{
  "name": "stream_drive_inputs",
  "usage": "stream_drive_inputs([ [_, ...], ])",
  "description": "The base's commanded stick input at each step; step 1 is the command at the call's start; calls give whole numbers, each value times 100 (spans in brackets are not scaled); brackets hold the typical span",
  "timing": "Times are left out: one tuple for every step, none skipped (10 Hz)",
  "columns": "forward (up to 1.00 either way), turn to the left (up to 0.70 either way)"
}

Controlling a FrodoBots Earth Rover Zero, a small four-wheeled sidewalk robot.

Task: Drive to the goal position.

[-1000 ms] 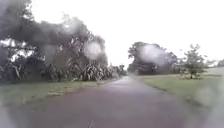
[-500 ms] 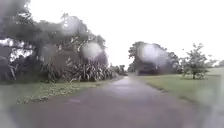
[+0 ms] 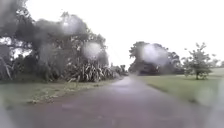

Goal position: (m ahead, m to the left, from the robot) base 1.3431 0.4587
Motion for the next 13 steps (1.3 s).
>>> stream_drive_inputs([
  [85, -34],
  [85, -34],
  [85, -34],
  [85, -11],
  [85, 0],
  [85, 0],
  [85, 0],
  [85, 0],
  [85, 0],
  [85, 0],
  [85, 0],
  [85, 0],
  [85, 0],
])
